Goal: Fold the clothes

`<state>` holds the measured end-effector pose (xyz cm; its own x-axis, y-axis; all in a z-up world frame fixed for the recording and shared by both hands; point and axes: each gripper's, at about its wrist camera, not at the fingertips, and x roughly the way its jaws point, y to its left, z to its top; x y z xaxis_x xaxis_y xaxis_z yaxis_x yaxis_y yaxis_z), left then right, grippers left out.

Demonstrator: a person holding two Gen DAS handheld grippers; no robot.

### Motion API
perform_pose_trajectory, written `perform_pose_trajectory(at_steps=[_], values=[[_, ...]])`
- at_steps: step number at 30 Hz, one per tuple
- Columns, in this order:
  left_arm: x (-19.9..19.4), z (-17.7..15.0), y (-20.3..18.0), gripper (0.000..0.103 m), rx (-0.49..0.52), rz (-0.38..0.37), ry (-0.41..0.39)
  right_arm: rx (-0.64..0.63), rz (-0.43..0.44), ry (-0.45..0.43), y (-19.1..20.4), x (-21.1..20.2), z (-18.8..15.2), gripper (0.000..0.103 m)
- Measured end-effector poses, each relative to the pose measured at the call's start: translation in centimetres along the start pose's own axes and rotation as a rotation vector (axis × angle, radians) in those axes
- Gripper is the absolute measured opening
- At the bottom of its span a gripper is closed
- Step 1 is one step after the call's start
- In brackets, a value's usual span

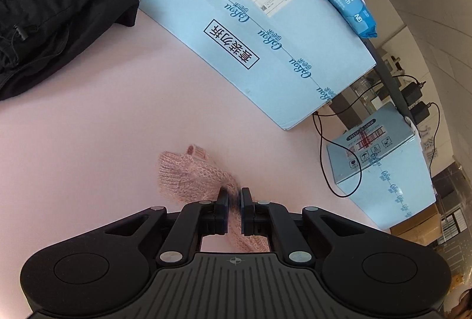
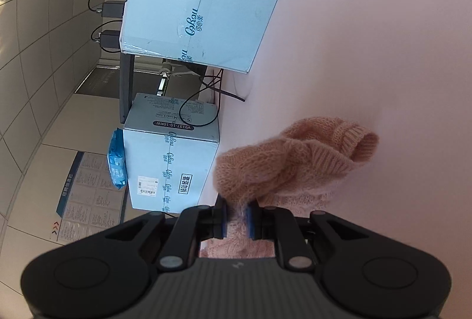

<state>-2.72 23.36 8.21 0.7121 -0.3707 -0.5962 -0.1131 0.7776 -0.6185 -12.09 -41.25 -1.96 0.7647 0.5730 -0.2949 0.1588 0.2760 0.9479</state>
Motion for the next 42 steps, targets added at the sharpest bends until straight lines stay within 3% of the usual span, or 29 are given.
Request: perform_pose_trajectory(at_steps=[4,7,11,15,19,21,25,28,30,32,34,36,39,42], values=[[5.2,2.4,0.0,0.013,-0.029,0.100,0.078,0.069,-0.028,-0.004,-0.6,2.4,2.2,0.020],[7.8,3.6,0.7,0.027,-0.068,0.098,0.146,0.094,-0.048,0.001,-1.0,4.0,3.5,0.023],[9.0,4.9,1.4,0.037,-0.099,0.115,0.173,0.108,-0.069,0.008,-0.9,5.3,4.6,0.032],[6.6,6.3,1.9,0.041,-0.106,0.158,0.101,0.052,-0.030,-0.018,-0.1,4.9,4.6,0.059],[2.6,6.7,1.7,0.041,-0.012,0.172,0.064,-0.114,0.057,-0.112,1.6,2.6,4.0,0.068],[1.2,5.9,0.6,0.041,0.031,0.102,0.087,-0.218,0.098,-0.107,2.9,2.1,3.1,0.069],[1.3,1.8,-6.4,0.041,0.287,-0.026,0.074,-0.361,0.254,0.062,6.1,4.6,0.1,0.069],[3.8,-3.0,-12.5,0.049,0.513,-0.100,0.046,-0.325,0.343,0.162,7.1,7.9,-1.9,0.069],[5.9,-6.1,-15.1,0.051,0.583,-0.158,0.091,-0.256,0.314,0.198,6.5,10.3,-2.6,0.068],[8.1,-8.4,-16.8,0.051,0.615,-0.167,0.133,-0.217,0.146,0.162,5.2,11.7,-2.7,0.068],[10.3,-10.6,-17.6,0.051,0.658,-0.123,0.145,-0.213,0.040,0.134,4.3,12.1,-2.8,0.061],[11.9,-11.8,-17.5,0.051,0.693,-0.058,0.137,-0.175,-0.011,0.115,3.8,12.2,-3.1,0.060],[13.3,-11.8,-16.3,0.051,0.655,-0.042,0.165,-0.098,-0.035,0.097,2.6,12.1,-3.6,0.057],[13.4,-11.1,-15.0,0.051,0.596,-0.055,0.177,0.010,0.013,0.112,0.9,12.6,-3.0,0.057]])
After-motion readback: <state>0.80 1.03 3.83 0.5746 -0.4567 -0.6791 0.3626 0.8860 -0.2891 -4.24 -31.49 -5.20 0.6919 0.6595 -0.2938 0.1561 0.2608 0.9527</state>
